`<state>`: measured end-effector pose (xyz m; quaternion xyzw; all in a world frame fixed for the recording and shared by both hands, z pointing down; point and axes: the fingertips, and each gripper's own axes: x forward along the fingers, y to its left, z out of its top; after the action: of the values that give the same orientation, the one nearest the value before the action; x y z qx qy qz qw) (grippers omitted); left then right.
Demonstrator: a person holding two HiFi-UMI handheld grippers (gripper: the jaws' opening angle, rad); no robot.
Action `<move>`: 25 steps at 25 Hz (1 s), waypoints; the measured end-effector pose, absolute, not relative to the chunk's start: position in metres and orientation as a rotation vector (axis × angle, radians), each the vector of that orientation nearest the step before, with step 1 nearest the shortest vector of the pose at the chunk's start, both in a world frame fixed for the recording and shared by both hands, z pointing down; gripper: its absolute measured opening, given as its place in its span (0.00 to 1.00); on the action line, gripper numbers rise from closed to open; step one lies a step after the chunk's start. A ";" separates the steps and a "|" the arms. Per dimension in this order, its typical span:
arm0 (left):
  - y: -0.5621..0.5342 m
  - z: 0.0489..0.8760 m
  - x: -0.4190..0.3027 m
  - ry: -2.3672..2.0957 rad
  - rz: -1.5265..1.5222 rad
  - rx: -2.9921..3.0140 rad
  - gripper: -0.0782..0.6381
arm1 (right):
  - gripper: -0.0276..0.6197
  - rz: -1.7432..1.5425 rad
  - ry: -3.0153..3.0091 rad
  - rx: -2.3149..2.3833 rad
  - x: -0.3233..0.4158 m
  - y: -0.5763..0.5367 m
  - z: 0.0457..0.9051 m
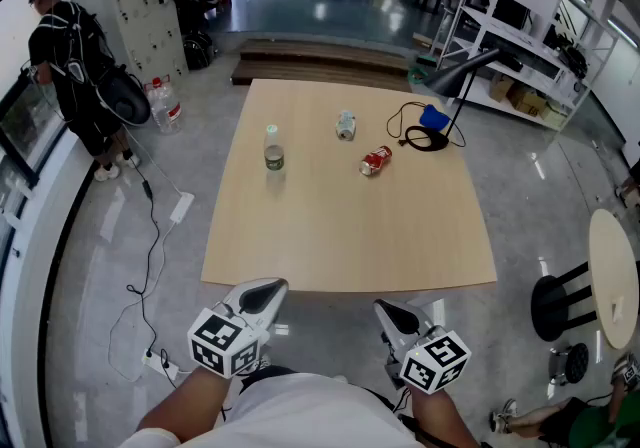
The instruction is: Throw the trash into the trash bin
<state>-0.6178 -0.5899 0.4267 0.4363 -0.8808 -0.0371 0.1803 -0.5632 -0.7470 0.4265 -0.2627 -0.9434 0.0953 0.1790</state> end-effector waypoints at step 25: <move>-0.567 0.438 -0.641 -2.471 -0.160 1.175 0.11 | 0.04 0.302 -2.628 -0.874 -0.580 -0.702 0.422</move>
<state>-0.6406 -0.5675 0.4379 0.4200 -0.8835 -0.0572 0.1992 -0.5803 -0.7023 0.4224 -0.3087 -0.9285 0.1067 0.1767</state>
